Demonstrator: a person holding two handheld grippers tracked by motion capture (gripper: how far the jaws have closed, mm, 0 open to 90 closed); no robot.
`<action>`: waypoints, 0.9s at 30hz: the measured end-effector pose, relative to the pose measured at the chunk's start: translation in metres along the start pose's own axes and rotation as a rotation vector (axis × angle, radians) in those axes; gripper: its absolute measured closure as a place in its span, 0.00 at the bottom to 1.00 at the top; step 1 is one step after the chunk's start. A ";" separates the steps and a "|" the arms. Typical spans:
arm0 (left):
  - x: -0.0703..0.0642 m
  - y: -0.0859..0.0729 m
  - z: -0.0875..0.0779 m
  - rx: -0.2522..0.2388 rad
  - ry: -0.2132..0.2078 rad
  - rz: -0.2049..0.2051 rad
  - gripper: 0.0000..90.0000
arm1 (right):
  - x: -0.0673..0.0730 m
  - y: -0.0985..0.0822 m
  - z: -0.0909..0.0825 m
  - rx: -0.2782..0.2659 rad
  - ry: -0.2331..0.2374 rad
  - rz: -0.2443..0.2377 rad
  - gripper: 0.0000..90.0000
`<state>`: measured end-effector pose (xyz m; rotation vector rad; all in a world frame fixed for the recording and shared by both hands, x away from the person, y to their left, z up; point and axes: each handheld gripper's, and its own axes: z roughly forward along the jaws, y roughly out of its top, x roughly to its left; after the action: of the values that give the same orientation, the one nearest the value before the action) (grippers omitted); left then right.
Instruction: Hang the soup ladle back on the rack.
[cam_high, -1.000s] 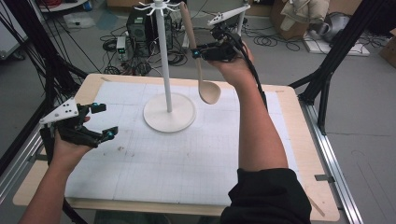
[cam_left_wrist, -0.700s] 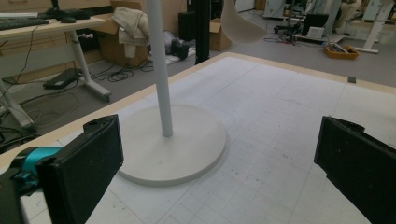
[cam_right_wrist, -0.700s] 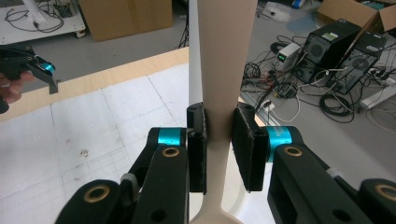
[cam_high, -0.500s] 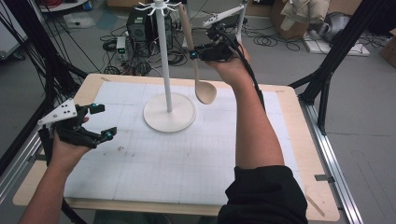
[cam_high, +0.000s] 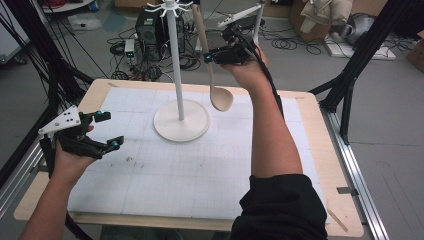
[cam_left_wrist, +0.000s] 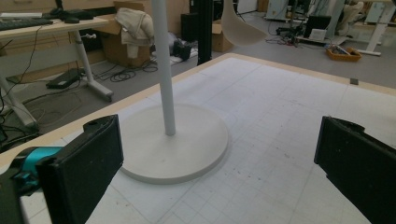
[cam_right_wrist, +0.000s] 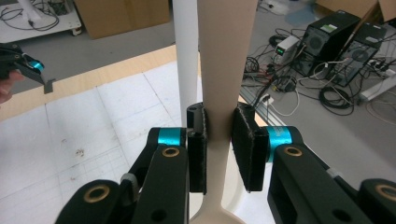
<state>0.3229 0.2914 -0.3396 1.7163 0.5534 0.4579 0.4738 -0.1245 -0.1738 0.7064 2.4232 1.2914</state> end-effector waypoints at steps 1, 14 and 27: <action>0.000 0.000 0.000 -0.001 0.000 0.000 0.02 | 0.000 0.000 0.001 0.000 0.003 0.000 0.86; -0.001 0.000 -0.001 0.002 0.000 -0.001 0.02 | 0.005 0.002 0.010 0.015 0.019 -0.011 0.86; 0.000 -0.001 0.001 0.003 -0.001 -0.004 0.02 | 0.008 0.009 0.019 0.039 0.022 -0.010 0.86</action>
<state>0.3231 0.2911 -0.3404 1.7174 0.5570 0.4536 0.4785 -0.1033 -0.1771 0.6934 2.4719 1.2578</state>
